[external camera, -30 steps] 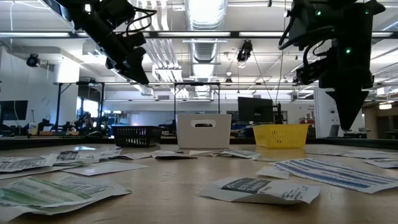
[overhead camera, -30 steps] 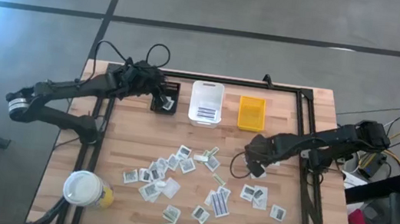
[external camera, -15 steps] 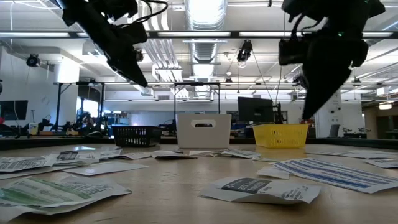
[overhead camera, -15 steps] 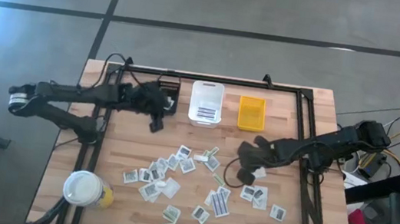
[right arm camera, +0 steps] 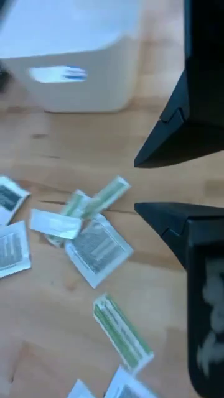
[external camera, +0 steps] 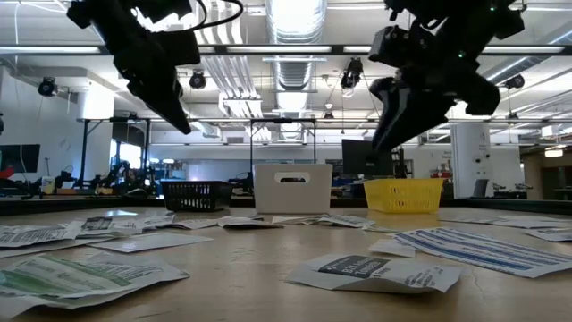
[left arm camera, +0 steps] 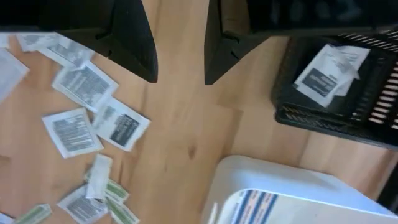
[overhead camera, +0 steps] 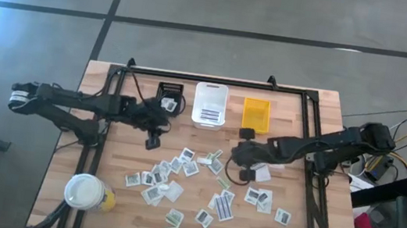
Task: Pick & Place First Aid Supplies
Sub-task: Put the green bandage into the yellow basket
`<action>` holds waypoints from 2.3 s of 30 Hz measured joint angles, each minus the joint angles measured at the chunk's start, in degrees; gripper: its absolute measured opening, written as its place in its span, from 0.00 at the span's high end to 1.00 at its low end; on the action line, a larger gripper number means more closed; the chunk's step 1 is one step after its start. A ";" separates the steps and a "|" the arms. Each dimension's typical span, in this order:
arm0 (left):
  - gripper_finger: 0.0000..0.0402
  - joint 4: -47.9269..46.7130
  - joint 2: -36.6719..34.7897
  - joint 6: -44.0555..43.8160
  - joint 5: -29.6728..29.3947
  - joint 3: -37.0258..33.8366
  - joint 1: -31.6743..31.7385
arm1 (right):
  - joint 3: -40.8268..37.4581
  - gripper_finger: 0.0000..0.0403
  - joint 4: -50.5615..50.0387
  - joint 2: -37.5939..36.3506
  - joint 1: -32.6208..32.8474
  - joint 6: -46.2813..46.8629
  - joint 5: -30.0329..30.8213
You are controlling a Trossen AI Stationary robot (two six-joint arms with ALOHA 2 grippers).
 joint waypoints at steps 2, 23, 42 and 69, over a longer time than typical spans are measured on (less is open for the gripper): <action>0.69 -0.03 0.00 -0.59 0.00 0.00 -1.05 | 0.02 0.72 1.75 1.17 -0.48 -5.13 0.33; 0.69 -0.08 0.00 -9.22 -0.04 0.00 -4.90 | 6.01 0.77 3.83 18.22 -0.84 -20.32 4.48; 0.69 -0.01 0.00 -9.64 -0.07 0.00 -4.93 | 6.80 0.77 5.96 22.67 -1.35 -21.73 7.30; 0.69 0.01 0.00 -9.27 -0.48 0.00 -4.88 | 6.67 0.98 -0.25 20.42 -1.65 -14.62 7.52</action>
